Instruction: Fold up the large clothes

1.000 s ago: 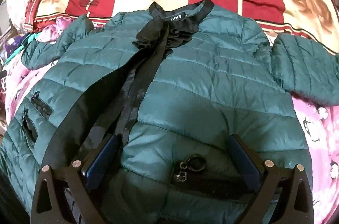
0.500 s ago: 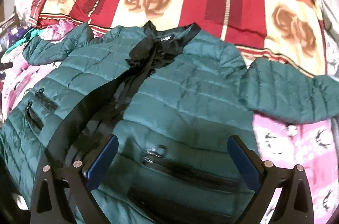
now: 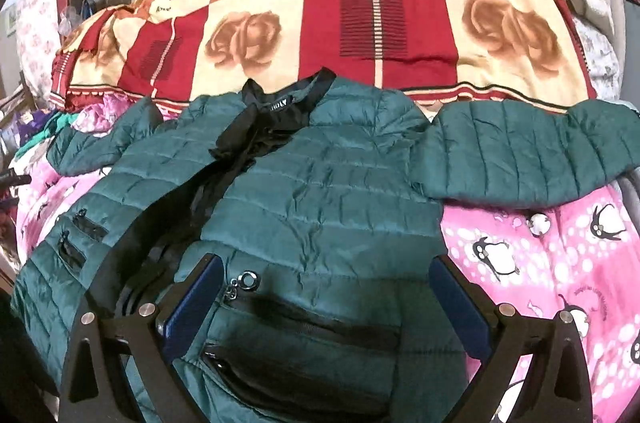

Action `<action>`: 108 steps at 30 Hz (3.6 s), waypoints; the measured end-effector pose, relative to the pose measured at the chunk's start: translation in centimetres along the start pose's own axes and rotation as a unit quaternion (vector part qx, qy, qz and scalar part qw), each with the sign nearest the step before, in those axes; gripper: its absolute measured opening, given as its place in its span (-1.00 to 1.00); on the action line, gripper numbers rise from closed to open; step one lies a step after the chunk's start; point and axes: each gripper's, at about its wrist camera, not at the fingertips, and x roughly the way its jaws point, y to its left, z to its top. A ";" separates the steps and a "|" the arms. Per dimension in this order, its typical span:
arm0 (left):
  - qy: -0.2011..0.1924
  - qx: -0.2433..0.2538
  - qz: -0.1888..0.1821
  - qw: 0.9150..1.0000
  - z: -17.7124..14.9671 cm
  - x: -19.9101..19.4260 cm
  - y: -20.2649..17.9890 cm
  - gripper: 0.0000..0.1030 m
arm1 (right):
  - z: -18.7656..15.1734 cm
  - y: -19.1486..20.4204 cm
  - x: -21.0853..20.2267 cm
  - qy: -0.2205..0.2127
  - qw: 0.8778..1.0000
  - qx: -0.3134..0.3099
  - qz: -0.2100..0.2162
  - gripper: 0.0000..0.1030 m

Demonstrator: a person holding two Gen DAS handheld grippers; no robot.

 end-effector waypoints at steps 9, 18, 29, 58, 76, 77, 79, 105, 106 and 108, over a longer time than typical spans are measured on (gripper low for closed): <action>0.002 0.006 0.001 1.000 0.1 0.4 -0.1 0.99 | -0.6 1.0 0.4 0.009 1.000 -0.029 -0.004 0.98; 0.007 0.002 0.005 1.000 0.0 0.6 0.2 0.99 | -0.7 1.3 0.4 0.008 0.999 -0.034 -0.003 0.98; 0.007 0.006 0.012 1.000 -0.1 0.8 -0.2 0.99 | -0.5 1.7 -0.1 -0.001 0.999 -0.043 -0.002 0.98; -0.051 -0.065 -0.042 0.996 1.9 3.5 1.6 0.99 | -1.3 3.0 0.8 0.022 0.997 -0.071 -0.007 0.98; -0.084 -0.123 -0.176 0.973 10.0 11.2 5.3 0.99 | -2.7 3.6 5.0 0.091 0.993 -0.076 0.019 0.99; -0.087 -0.128 -0.174 0.972 10.2 11.4 5.1 0.99 | -2.8 3.6 5.1 0.090 0.993 -0.075 0.019 0.99; -0.087 -0.122 -0.170 0.974 10.7 11.8 4.2 0.99 | -2.7 3.6 5.2 0.091 0.993 -0.073 0.021 0.99; -0.113 0.035 -0.184 0.976 11.5 2.3 -7.8 -0.83 | -1.0 2.1 2.1 0.054 0.997 -0.048 -0.009 0.88; -0.111 0.044 -0.194 0.974 11.2 2.1 -9.3 -0.83 | -1.0 1.3 1.4 0.048 0.998 -0.034 -0.017 0.88; -0.105 0.069 -0.222 0.967 10.0 1.2 -13.4 -0.83 | -1.1 -0.3 0.4 0.045 0.998 -0.011 -0.042 0.88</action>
